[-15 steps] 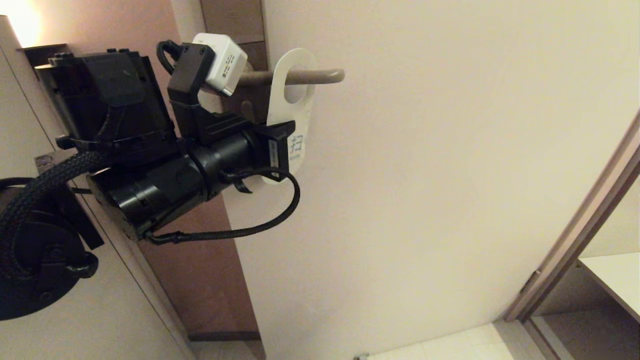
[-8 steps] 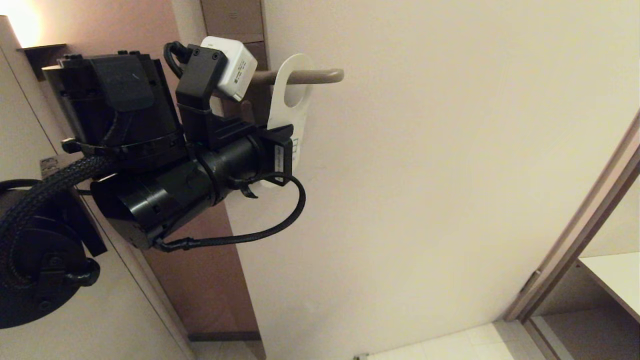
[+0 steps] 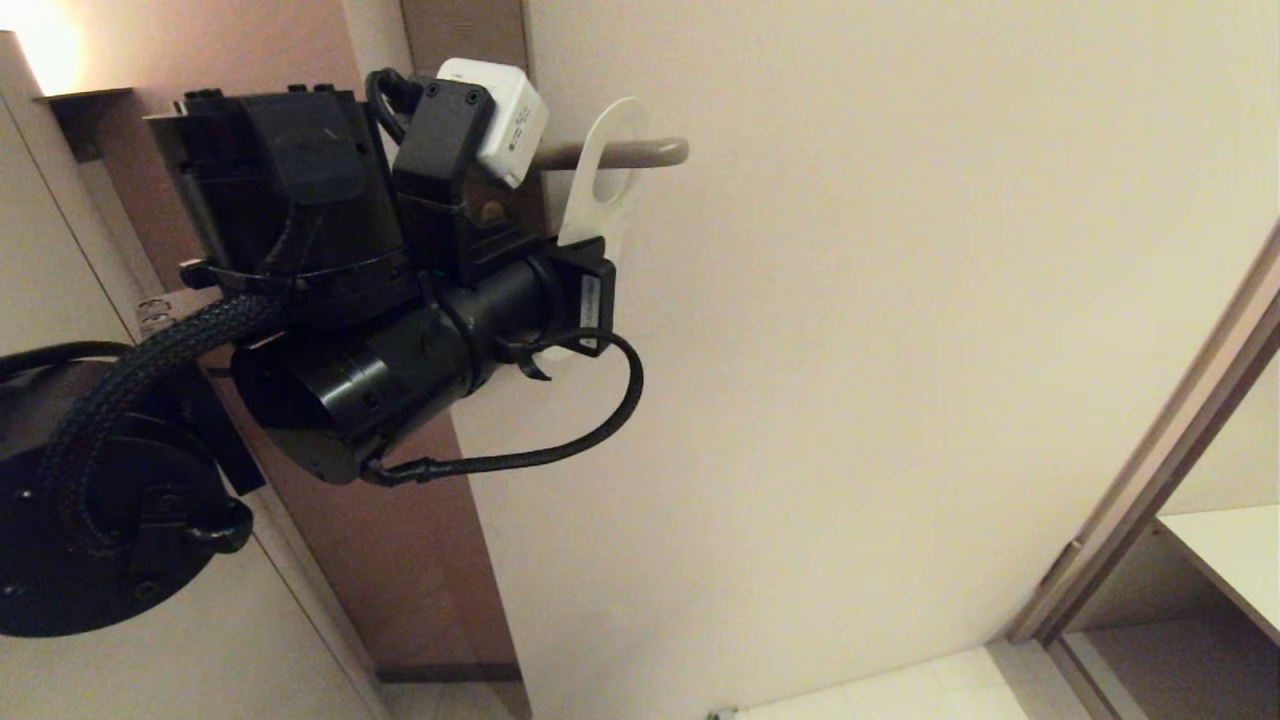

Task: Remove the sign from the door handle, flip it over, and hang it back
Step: Take down the sign

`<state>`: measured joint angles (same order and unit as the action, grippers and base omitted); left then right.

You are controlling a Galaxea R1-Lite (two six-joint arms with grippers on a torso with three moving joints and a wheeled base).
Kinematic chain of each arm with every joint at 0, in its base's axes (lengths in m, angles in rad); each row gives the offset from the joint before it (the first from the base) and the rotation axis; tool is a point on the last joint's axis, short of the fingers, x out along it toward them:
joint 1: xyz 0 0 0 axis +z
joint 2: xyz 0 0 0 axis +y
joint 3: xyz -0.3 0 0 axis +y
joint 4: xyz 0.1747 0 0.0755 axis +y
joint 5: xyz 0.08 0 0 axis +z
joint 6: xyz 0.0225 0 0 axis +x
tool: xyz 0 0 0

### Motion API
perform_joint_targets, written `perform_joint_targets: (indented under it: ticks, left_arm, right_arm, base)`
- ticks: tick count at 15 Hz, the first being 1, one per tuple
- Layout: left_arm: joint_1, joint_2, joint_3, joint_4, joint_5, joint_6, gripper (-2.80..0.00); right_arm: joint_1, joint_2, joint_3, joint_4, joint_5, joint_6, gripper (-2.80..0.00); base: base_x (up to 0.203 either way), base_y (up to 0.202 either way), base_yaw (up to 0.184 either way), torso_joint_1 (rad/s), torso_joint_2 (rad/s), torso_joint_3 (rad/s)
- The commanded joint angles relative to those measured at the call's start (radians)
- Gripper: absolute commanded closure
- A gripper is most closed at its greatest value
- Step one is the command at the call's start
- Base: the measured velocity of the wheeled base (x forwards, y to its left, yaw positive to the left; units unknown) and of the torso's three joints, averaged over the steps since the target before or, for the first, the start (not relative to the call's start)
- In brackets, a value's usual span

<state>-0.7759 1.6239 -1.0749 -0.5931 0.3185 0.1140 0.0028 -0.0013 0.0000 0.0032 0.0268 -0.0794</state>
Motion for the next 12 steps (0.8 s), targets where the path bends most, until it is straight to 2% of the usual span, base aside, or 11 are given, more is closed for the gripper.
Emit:
perform_joint_targets:
  ticks: [1, 5, 12]
  left_arm:
    - [-0.010, 0.029, -0.017, -0.004, 0.008, 0.001, 0.00]
    - [-0.035, 0.053, -0.052, 0.001, 0.040, 0.001, 0.00]
    - [-0.051, 0.062, -0.072, 0.006, 0.048, 0.001, 0.00]
  right_arm:
    - [0.000, 0.001, 0.000, 0.000, 0.001, -0.001, 0.00]
    - [0.000, 0.001, 0.000, 0.000, 0.001, -0.002, 0.00]
    - [0.000, 0.001, 0.000, 0.000, 0.001, 0.000, 0.00]
  base:
    - [0.000, 0.000, 0.000, 0.000, 0.00, 0.000]
    - [0.000, 0.000, 0.000, 0.000, 0.00, 0.000]
    - [0.000, 0.000, 0.000, 0.000, 0.00, 0.000]
